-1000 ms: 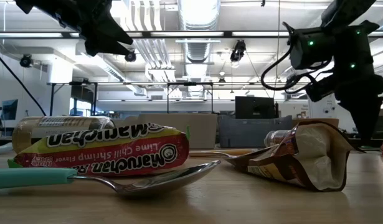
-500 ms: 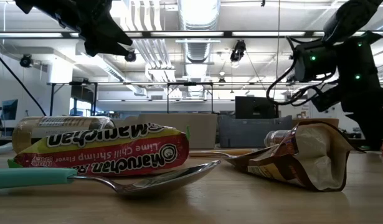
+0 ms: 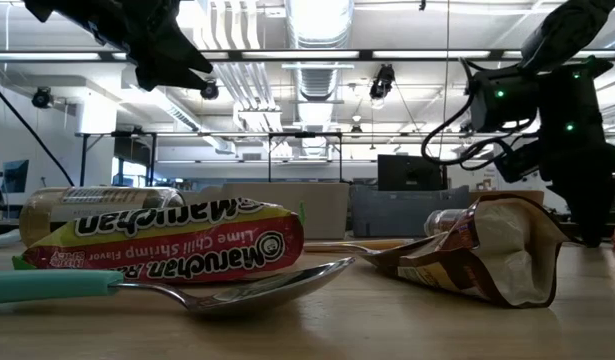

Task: Pick & Place Food Item
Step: Put the black spoon into the black bin

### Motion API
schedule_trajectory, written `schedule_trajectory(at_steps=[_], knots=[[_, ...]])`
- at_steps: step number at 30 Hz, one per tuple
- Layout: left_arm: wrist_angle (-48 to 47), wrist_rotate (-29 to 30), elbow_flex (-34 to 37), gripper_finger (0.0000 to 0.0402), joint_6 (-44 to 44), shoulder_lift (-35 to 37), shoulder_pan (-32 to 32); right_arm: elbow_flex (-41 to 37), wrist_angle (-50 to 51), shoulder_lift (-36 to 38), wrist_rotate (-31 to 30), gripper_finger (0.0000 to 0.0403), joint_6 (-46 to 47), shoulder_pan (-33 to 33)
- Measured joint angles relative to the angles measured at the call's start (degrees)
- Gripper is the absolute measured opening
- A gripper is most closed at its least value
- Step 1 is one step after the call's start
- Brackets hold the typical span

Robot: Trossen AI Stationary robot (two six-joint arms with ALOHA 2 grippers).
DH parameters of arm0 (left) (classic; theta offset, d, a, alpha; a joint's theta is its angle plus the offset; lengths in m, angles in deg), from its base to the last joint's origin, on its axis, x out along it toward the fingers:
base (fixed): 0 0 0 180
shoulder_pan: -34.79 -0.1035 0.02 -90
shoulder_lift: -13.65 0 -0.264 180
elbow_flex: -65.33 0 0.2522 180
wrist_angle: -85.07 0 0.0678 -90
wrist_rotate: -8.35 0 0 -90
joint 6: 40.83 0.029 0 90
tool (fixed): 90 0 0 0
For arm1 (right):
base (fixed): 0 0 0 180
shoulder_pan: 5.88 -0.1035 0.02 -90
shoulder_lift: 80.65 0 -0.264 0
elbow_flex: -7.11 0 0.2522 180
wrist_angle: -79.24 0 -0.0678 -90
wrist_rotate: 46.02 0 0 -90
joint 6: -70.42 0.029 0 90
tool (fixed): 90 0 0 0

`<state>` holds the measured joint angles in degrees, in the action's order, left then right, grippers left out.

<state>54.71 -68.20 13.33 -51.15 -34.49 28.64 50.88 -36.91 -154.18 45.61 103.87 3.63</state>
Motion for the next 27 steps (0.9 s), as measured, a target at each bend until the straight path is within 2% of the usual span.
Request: schedule_trajectory(at_steps=[5, 18, 27], knots=[[0.0, 0.0, 0.0, 0.0262, 0.0, 0.0, 0.0, -0.1, -0.6, 0.0, 0.2, 0.0195, 0.1, 0.0], [0.0, 0.0, 0.0, 0.0262, 0.0, 0.0, 0.0, -0.2, -1.0, -0.1, 0.1, 0.0022, 2.8, 0.0], [0.0, 0.0, 0.0, 0.0262, -0.1, 0.0, 0.0, -0.2, -1.2, -0.1, -0.1, 0.0014, 4.5, 0.0]])
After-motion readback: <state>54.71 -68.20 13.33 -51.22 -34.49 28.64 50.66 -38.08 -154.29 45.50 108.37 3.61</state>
